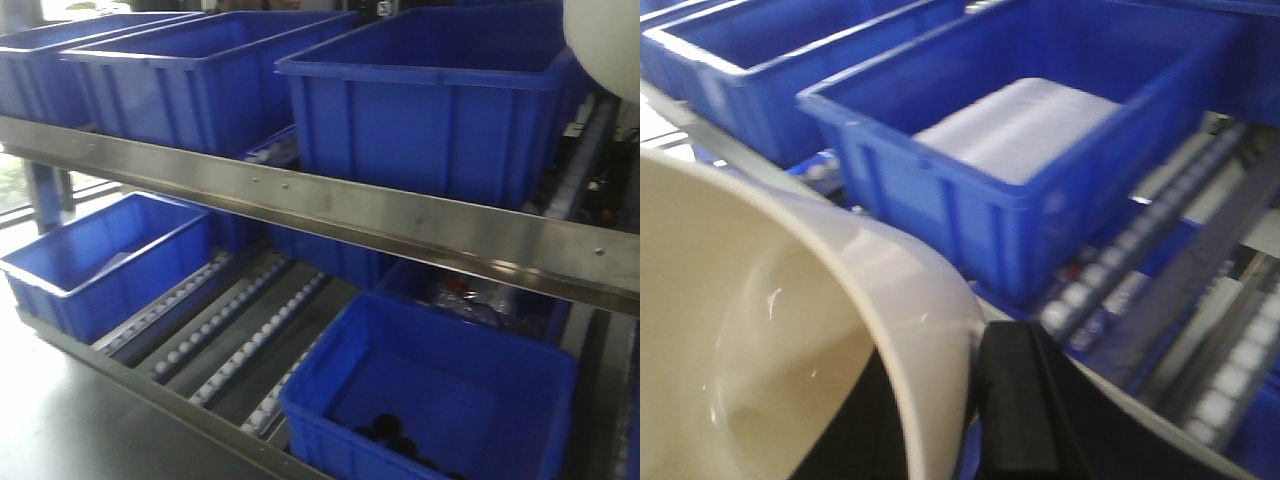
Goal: Move white bin to right shelf second layer
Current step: 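Drive up to the roller shelf rack's second layer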
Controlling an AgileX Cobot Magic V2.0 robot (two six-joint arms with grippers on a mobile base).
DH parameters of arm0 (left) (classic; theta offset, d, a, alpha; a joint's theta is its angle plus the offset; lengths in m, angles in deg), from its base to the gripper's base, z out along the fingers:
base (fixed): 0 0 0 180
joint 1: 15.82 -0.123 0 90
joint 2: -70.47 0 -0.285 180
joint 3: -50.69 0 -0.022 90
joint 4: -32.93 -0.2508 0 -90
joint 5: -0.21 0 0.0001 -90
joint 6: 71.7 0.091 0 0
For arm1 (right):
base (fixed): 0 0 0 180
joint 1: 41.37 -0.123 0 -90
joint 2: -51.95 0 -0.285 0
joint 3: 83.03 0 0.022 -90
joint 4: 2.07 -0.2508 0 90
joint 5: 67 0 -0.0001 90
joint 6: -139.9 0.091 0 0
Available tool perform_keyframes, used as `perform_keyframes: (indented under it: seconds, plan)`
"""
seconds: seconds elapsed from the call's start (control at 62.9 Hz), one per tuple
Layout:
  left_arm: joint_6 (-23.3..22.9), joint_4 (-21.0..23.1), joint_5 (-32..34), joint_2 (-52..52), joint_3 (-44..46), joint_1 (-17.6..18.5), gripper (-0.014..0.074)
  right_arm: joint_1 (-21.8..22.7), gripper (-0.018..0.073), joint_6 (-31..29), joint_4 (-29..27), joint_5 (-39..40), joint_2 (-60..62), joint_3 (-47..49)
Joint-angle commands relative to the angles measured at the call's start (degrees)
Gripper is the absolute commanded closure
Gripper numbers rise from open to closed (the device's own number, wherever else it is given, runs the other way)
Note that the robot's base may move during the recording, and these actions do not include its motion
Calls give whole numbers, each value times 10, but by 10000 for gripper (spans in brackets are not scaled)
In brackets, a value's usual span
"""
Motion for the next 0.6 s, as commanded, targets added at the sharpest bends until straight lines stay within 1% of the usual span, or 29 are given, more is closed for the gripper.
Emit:
perform_keyframes:
  seconds: [0.0, 0.588]
  plan:
    - [-2, 3, 48, -8, -21, 2, 512, 4, 502, -2, 3, 58, -1, 19]
    - [-2, 3, 48, -8, -21, 2, 512, 4, 502, -2, 3, 58, -1, 19]
